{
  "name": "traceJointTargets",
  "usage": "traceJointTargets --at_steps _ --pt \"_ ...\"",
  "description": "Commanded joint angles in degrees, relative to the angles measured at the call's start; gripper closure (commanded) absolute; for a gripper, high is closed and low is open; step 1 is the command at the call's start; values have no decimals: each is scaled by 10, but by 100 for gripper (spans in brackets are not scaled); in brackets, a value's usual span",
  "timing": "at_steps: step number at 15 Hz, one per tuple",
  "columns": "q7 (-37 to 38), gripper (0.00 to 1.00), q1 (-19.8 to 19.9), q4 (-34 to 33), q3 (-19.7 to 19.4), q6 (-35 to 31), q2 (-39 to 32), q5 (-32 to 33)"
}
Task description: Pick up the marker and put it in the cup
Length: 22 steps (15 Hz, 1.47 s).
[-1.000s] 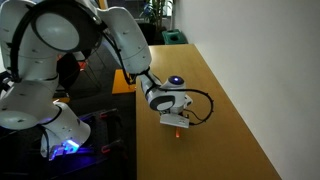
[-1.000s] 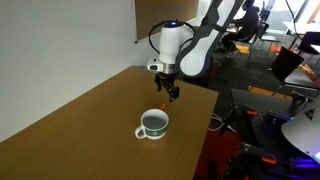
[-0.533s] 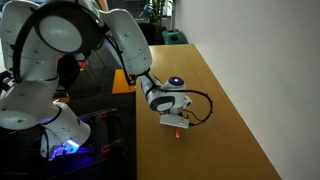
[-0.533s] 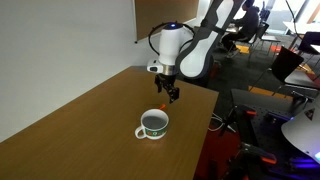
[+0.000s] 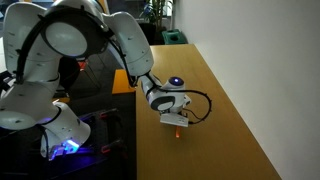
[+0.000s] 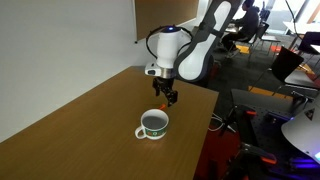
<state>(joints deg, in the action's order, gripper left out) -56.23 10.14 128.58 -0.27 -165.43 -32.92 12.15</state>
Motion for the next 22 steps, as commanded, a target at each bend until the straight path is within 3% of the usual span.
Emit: traceJointTargets --at_steps 1,8,19,22 --pt "-16 0 23 -32 20 4 -23 13" --pt "-57 0 28 -82 24 27 -69 20" --pt "-37 1 11 -143 12 21 -135 32" --pt "-36 22 9 -152 11 21 -146 33"
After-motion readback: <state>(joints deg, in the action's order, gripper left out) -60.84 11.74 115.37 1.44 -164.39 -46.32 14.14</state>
